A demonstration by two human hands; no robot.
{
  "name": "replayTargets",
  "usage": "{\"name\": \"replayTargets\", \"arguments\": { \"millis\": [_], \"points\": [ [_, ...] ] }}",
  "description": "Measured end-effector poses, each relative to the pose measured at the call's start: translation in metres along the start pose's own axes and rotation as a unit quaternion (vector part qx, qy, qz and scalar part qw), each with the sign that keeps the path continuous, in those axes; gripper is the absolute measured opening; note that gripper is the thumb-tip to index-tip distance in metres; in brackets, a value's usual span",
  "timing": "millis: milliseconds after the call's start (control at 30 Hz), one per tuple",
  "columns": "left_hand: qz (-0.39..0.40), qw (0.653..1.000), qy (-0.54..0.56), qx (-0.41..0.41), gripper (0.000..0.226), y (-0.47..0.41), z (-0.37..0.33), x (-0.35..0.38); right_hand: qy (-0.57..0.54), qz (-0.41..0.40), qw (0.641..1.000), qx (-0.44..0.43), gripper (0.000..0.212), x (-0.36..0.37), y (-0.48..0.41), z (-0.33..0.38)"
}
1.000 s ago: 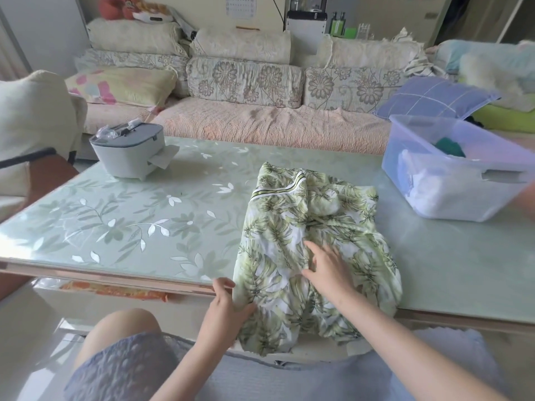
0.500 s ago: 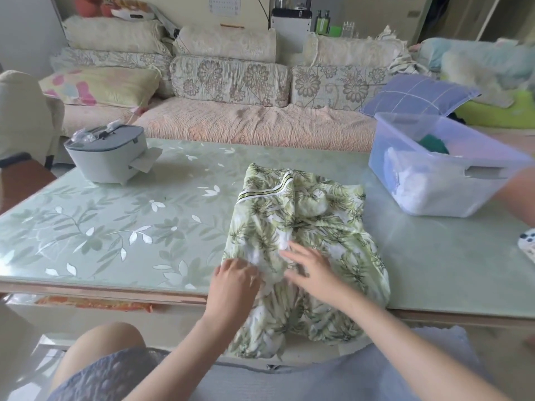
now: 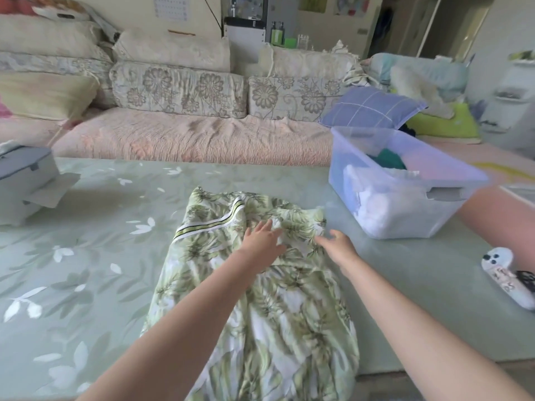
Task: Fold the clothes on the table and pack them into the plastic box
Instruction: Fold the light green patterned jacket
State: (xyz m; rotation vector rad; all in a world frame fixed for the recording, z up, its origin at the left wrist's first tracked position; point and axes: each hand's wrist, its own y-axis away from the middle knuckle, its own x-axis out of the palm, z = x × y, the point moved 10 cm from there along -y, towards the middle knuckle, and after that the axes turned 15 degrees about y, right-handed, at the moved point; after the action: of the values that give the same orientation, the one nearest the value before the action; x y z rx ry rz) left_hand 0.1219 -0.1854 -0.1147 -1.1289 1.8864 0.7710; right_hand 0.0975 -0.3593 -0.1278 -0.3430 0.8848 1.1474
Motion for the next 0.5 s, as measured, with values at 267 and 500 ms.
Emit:
{"name": "replayTargets", "arguments": {
  "millis": [267, 500],
  "points": [
    [0.026, 0.998, 0.053, -0.034, 0.060, -0.049, 0.024, 0.036, 0.083, 0.000, 0.995, 0.050, 0.044, 0.008, -0.045, -0.013],
    [-0.065, 0.962, 0.261, -0.052, 0.048, -0.062, 0.036, 0.008, -0.013, -0.033, 0.999, -0.007, 0.045, 0.011, -0.052, 0.007]
  ]
}}
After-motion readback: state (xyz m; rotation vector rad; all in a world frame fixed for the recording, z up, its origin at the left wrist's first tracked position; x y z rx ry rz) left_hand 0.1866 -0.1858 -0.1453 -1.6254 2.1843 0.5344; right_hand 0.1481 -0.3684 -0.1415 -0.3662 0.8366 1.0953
